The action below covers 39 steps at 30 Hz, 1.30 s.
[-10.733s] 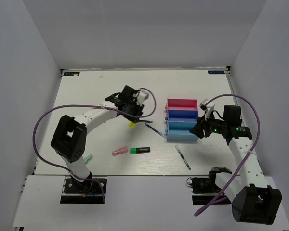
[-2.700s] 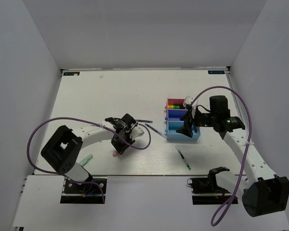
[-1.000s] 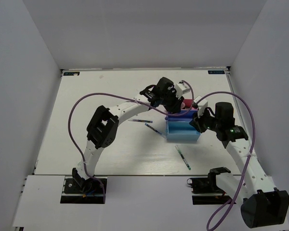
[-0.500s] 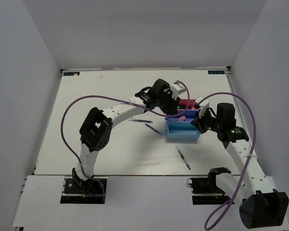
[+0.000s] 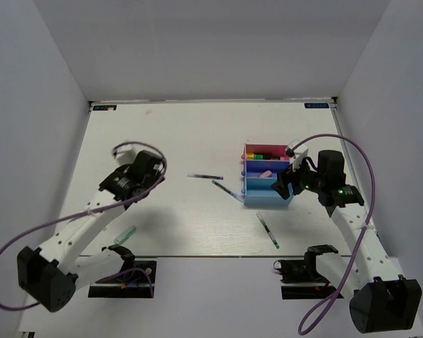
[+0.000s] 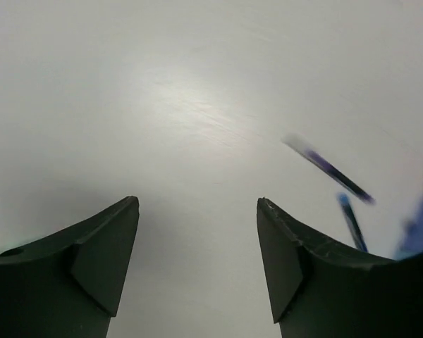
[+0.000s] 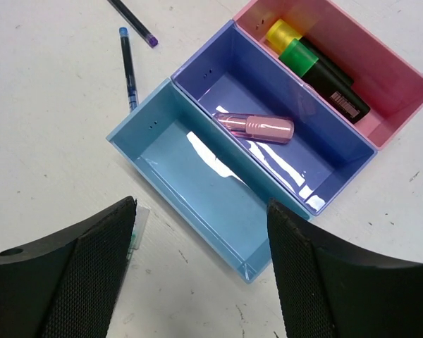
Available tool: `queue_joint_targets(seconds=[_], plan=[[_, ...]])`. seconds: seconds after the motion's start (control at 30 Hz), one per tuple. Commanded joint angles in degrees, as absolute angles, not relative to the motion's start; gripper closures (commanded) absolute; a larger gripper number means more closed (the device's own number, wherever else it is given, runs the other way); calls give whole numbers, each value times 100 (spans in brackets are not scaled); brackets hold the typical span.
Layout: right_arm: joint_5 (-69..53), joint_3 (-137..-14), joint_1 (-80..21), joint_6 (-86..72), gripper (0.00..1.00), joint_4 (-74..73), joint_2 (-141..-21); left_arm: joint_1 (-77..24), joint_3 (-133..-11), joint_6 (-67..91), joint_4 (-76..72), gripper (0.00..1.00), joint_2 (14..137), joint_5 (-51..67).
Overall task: Sort the stationery into containers
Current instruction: Pick up the stationery from the center of the board.
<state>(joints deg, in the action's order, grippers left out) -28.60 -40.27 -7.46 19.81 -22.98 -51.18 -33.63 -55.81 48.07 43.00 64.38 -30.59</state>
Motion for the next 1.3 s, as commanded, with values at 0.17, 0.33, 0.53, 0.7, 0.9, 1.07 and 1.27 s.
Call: queue_joint_targets(seconds=[0.17,0.33,0.53,0.7,0.9,1.07,1.27], plan=[[-3094,-4113,-721,1881,23,-2250,-5089,-1515,-4711,9500,7743,18,5852,-3809],[-3103,-4104,-695,1890,23,-2268,-5071,-791,-4316,9799,7384,22,6275,-2848],[-3103,-4096,-712,1925,23,-2276,-5062,-668,-3517,10650,6478,23,6477,-1900],[-3085,-4087,-686,1977,23,-2285,-5054,-800,-3243,11424,6135,23,6680,-1687],[-3111,-4078,-650,2013,23,-2302,-5036,-800,-2638,11971,5715,23,6653,-2083],[-3182,-4052,-589,2021,21,-2285,-5001,-519,-2110,12015,5431,42,6486,-2206],[-3243,-4052,-536,2022,21,-2303,-5001,-80,-1873,11541,5477,69,6372,-2206]])
